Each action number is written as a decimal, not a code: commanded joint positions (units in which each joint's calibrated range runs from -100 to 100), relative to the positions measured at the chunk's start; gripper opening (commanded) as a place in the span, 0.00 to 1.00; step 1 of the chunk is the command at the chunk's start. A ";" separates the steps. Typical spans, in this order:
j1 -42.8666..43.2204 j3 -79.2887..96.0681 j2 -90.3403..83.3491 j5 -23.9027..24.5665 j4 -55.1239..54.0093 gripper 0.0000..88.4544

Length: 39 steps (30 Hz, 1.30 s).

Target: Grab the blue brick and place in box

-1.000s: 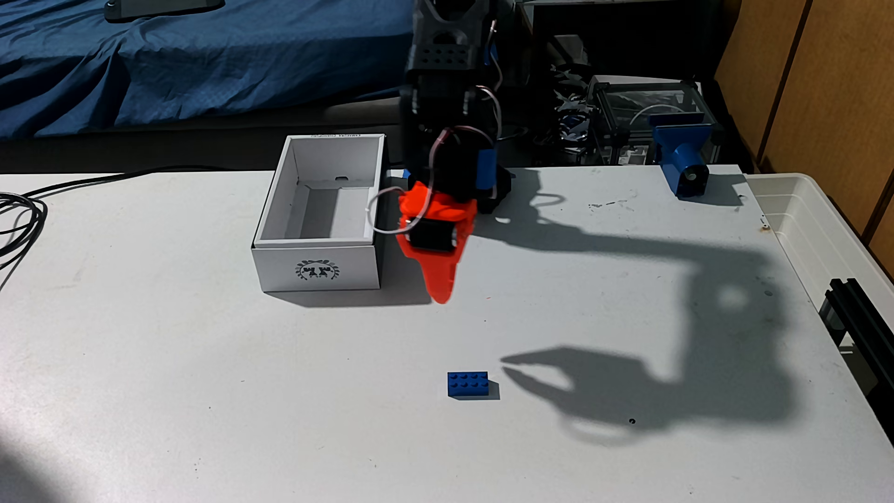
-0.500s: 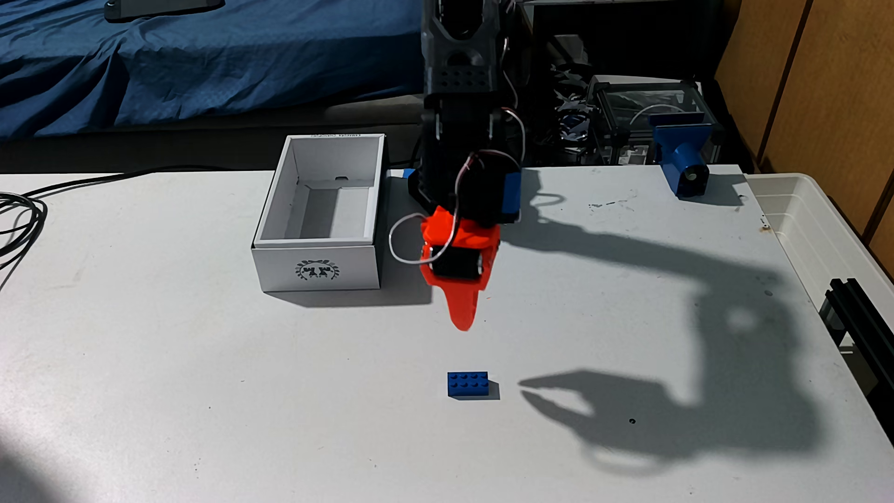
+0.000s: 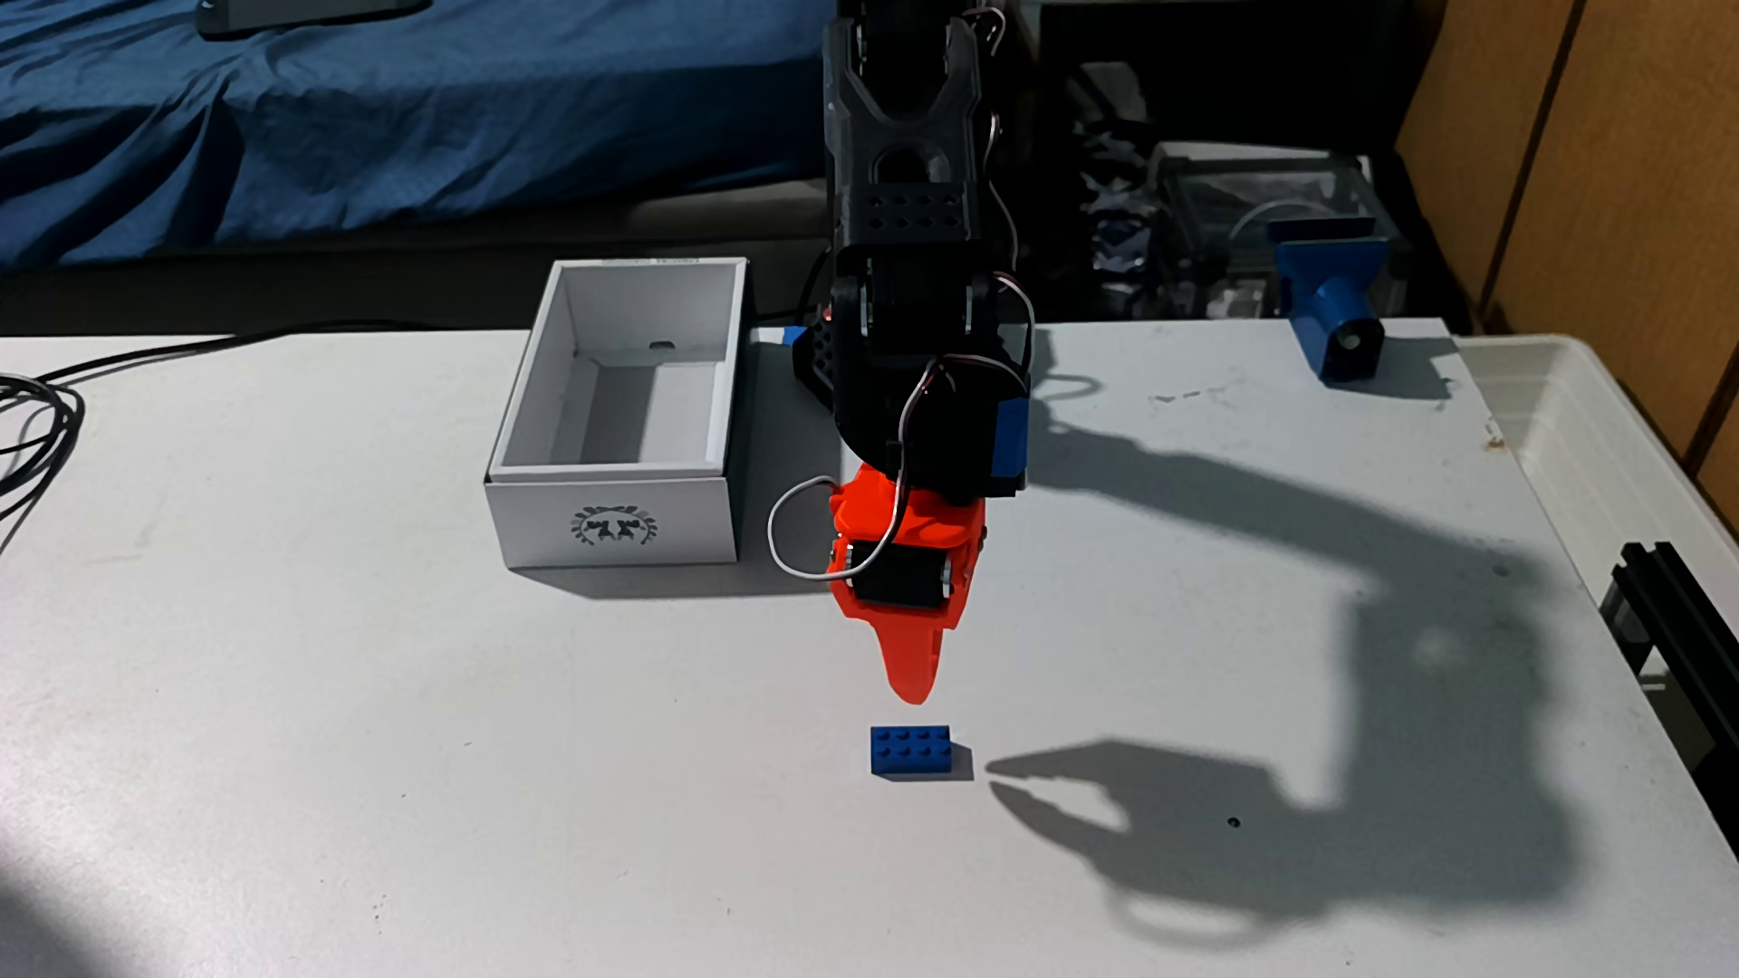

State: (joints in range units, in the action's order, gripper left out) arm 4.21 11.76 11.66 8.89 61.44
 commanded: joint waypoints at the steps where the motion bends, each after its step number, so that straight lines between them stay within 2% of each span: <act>1: 0.40 -2.44 -0.28 0.23 -0.73 0.02; 5: 0.40 -1.82 -0.37 -0.19 -0.65 0.03; 10: 0.10 -1.55 -0.45 -0.34 0.04 0.14; 14: -0.19 -1.55 -0.28 -0.45 0.13 0.18; 39: -0.05 -1.91 -0.03 -1.66 8.74 0.18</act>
State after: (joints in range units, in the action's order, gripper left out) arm 4.21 12.65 11.74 7.58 68.47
